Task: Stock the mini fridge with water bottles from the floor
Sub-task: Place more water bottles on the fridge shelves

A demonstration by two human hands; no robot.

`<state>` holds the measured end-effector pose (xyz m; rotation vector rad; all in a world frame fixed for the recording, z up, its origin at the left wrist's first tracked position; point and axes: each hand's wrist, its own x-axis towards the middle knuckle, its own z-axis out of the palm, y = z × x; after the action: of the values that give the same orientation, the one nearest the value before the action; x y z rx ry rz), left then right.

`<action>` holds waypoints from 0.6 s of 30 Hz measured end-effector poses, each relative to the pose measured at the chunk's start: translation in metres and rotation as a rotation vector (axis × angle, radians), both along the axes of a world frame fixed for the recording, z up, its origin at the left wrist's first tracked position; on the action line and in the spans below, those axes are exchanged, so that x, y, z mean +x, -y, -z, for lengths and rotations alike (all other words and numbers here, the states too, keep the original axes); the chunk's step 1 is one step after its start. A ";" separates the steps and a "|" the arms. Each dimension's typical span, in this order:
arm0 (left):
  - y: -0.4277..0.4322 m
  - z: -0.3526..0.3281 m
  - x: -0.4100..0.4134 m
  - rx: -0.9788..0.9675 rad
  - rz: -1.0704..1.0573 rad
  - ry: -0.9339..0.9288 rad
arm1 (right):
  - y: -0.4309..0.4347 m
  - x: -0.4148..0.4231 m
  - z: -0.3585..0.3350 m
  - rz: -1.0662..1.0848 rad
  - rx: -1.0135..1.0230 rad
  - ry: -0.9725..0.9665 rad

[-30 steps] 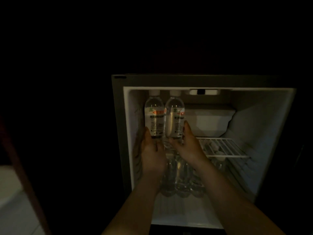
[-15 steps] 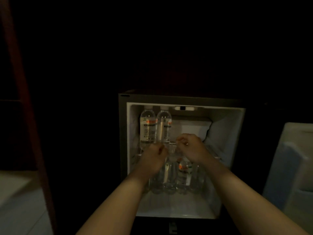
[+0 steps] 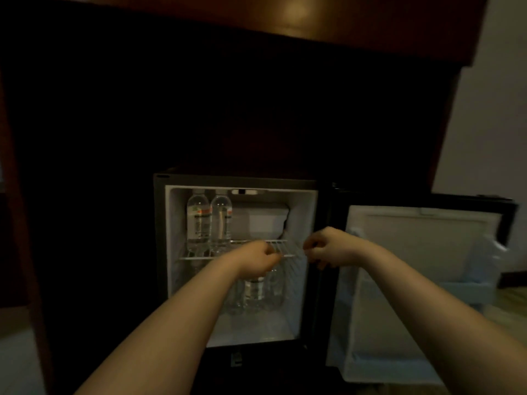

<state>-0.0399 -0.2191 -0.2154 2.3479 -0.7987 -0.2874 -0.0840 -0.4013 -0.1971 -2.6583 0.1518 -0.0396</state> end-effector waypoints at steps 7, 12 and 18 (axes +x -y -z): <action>0.062 -0.010 -0.064 0.063 0.154 -0.013 | 0.054 -0.091 -0.008 0.100 0.025 -0.056; 0.108 -0.002 -0.119 0.067 0.223 0.006 | 0.088 -0.168 -0.003 0.159 0.096 -0.049; 0.155 0.030 -0.191 0.152 0.349 -0.058 | 0.128 -0.260 0.030 0.284 0.147 -0.041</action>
<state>-0.2310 -0.3738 -0.2450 2.3166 -1.1947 -0.5784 -0.3444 -0.5293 -0.2268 -2.4729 0.5248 -0.0643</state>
